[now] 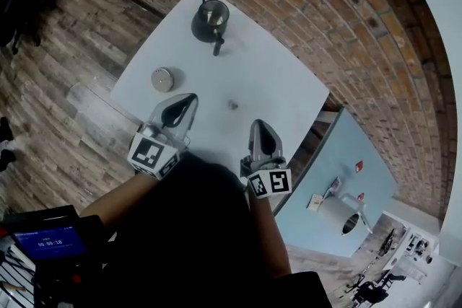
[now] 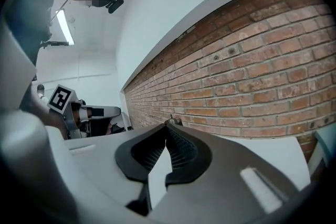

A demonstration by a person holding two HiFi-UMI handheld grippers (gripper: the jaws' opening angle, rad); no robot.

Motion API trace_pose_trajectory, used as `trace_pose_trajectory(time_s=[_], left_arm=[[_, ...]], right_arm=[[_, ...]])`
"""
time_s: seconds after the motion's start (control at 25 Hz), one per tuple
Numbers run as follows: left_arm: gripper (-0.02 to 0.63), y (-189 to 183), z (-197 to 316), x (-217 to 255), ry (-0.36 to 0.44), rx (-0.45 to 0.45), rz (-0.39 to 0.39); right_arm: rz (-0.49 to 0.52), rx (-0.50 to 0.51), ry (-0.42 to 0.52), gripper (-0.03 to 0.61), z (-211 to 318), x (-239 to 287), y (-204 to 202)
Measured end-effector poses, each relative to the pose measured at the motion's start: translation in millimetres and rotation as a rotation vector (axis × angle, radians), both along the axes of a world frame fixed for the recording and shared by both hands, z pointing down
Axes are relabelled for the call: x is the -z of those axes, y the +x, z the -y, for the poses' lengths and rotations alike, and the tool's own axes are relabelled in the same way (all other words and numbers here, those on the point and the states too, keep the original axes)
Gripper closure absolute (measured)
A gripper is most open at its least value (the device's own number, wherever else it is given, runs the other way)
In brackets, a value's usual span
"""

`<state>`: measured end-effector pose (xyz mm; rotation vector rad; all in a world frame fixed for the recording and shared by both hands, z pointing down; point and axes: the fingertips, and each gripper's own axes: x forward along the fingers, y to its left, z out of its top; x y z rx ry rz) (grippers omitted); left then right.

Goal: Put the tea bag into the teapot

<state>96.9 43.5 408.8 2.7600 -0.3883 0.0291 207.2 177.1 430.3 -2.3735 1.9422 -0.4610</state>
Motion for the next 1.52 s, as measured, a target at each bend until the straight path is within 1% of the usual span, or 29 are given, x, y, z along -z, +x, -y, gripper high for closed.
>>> trace_pose_trajectory(time_s=[0.12, 0.24, 0.48, 0.64, 0.84, 1.04, 1.12, 1.24, 1.4, 1.52], left_arm=[[0.614, 2, -3, -3, 0.003, -0.001, 0.007], [0.614, 5, -8, -6, 0.0, 0.005, 0.012], [0.614, -4, -4, -7, 0.013, 0.033, 0.041], [0.614, -7, -10, -8, 0.024, 0.057, 0.056], [0.614, -6, -14, -9, 0.029, 0.074, 0.059], [0.614, -11, -15, -11, 0.028, 0.111, 0.088], [0.614, -15, -16, -12, 0.025, 0.135, 0.087], [0.614, -22, -17, -17, 0.024, 0.157, 0.105], [0.614, -28, -15, -18, 0.021, 0.186, 0.116], [0.614, -32, -13, -21, 0.016, 0.202, 0.142]], right_arm=[[-0.016, 0.008, -0.019, 0.572, -3, -6, -1], [-0.021, 0.025, -0.051, 0.554, -6, -18, 1], [0.028, 0.057, -0.126, 0.503, -3, -48, -2], [-0.005, 0.089, -0.186, 0.474, -3, -64, 0], [-0.038, 0.12, -0.263, 0.468, 2, -84, 1], [-0.053, 0.147, -0.33, 0.451, 4, -110, 5], [-0.052, 0.166, -0.349, 0.451, 4, -119, 4], [-0.045, 0.193, -0.375, 0.451, 4, -132, 5], [-0.061, 0.22, -0.41, 0.459, 5, -148, 6], [-0.065, 0.242, -0.437, 0.459, 10, -160, 6]])
